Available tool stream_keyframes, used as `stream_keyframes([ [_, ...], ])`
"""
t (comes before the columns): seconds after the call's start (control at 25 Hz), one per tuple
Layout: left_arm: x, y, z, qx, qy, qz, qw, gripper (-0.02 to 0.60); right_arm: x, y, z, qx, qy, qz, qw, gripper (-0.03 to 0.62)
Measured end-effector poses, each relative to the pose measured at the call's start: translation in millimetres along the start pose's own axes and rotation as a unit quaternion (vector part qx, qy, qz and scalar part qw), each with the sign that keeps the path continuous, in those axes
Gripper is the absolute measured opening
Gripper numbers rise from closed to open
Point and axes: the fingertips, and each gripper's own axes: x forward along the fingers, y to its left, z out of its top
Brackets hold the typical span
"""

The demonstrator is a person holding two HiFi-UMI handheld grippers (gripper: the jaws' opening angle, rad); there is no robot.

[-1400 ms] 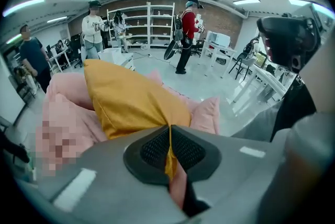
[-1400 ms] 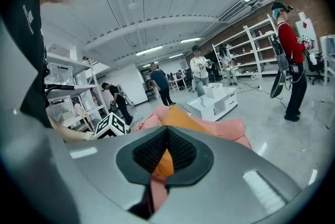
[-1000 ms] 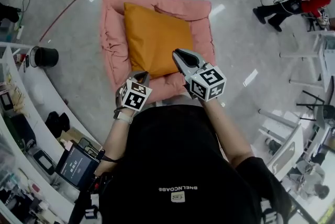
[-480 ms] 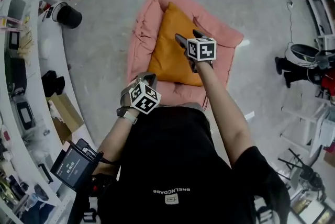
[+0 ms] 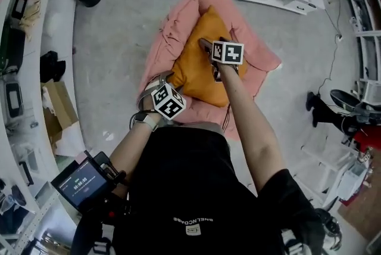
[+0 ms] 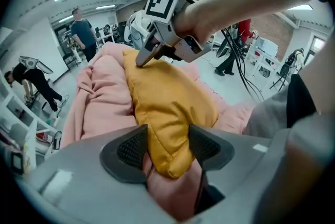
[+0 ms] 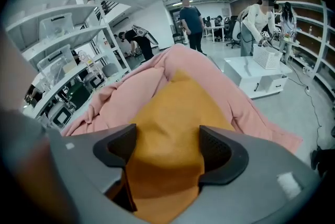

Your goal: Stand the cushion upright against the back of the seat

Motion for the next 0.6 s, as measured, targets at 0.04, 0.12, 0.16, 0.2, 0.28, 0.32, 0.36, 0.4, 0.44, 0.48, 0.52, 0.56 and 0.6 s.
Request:
stream_keyframes([
  [0.04,9,-1,0,-0.003,0.004,-0.004,1.0,0.253,5,-4,-3,0.0,0.002,-0.001,1.0,0.379],
  [0.12,24,-4,-1,-0.007,0.013,-0.014,0.9998,0.235,16,-10,-8,-0.001,0.01,0.0,1.0,0.368],
  [0.16,29,-5,-2,-0.008,0.019,-0.019,0.9996,0.228,20,-11,-11,0.002,0.016,0.003,1.0,0.359],
  [0.2,32,-5,-3,-0.009,0.024,-0.023,0.9994,0.225,24,-11,-13,0.006,0.023,0.007,1.0,0.344],
  [0.28,37,-4,-7,-0.009,0.032,-0.024,0.9991,0.221,28,-12,-19,0.017,0.04,0.015,0.999,0.288],
  [0.32,39,-4,-8,-0.007,0.035,-0.023,0.9991,0.221,29,-13,-22,0.024,0.047,0.019,0.998,0.259],
  [0.36,40,-4,-10,-0.003,0.037,-0.022,0.9991,0.222,30,-13,-25,0.033,0.051,0.023,0.998,0.235],
  [0.4,42,-5,-11,-0.001,0.038,-0.022,0.999,0.224,30,-13,-27,0.042,0.051,0.028,0.997,0.214],
  [0.44,44,-6,-12,0.0,0.038,-0.025,0.999,0.226,31,-14,-29,0.051,0.048,0.033,0.997,0.197],
  [0.48,46,-6,-13,-0.003,0.039,-0.028,0.9988,0.229,31,-14,-31,0.062,0.045,0.038,0.996,0.177],
  [0.52,48,-5,-14,-0.006,0.041,-0.03,0.9987,0.232,31,-14,-34,0.073,0.041,0.044,0.995,0.157],
  [0.56,50,-4,-16,-0.009,0.044,-0.032,0.9985,0.233,32,-13,-36,0.086,0.037,0.05,0.994,0.142],
  [0.6,52,-3,-17,-0.01,0.047,-0.033,0.9983,0.23,32,-13,-37,0.097,0.033,0.055,0.993,0.129],
])
